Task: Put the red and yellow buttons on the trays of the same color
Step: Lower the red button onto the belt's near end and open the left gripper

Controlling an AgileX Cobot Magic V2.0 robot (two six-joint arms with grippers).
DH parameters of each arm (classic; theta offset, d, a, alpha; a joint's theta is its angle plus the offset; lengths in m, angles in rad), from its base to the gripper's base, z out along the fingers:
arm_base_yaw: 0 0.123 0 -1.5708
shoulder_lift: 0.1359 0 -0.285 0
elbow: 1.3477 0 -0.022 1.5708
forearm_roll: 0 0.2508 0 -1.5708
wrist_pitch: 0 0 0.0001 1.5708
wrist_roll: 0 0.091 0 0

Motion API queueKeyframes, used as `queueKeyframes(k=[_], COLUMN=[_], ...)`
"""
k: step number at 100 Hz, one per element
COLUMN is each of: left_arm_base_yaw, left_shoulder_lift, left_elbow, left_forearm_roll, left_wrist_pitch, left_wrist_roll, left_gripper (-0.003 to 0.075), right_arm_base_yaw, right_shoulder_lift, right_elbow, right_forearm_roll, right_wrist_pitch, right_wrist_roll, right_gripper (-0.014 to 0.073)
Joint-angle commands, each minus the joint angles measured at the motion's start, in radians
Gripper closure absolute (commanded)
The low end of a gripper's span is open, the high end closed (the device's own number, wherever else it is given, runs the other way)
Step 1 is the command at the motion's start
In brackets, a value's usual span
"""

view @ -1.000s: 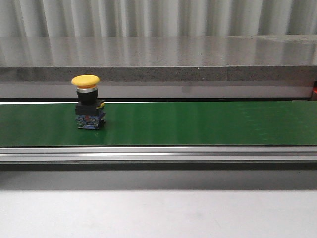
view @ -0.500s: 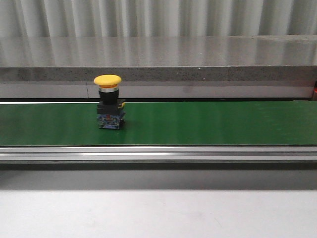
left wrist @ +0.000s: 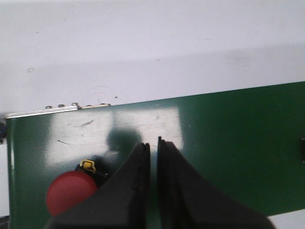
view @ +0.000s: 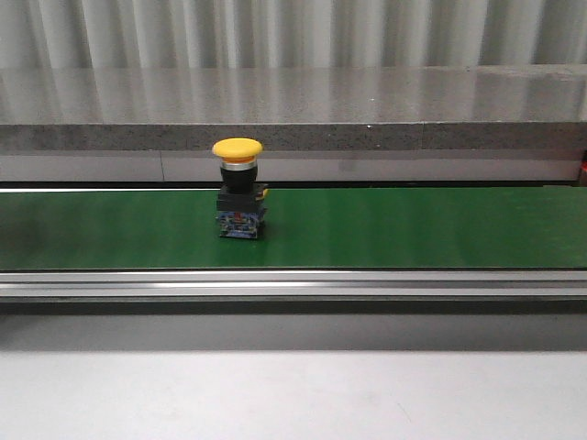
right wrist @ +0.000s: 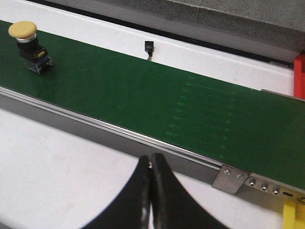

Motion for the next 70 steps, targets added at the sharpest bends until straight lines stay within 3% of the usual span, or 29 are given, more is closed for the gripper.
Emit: queueKeyframes(k=[1, 32, 70], left_arm_base_yaw=[-0.045, -0.137, -0.141], left_shoulder_lift=[-0.095, -0.355, -0.756], left_elbow=[0.022, 0.29, 0.631], left_forearm_roll=[-0.018, -0.018, -0.018], left_wrist_pitch=[-0.073, -0.199, -0.244], left_wrist_roll=[0.003, 0.021, 0.021], left_gripper=[0.074, 0.074, 0.074], right_arm_base_yaw=[0.0, 0.0, 0.0], right_shoulder_lift=[0.008, 0.008, 0.07], right_elbow=[-0.024, -0.024, -0.045], right_forearm_roll=[0.003, 0.008, 0.01], right_wrist_pitch=[-0.067, -0.054, -0.027], right_wrist_roll=[-0.011, -0.01, -0.008], right_gripper=[0.0661, 0.0661, 0.0661])
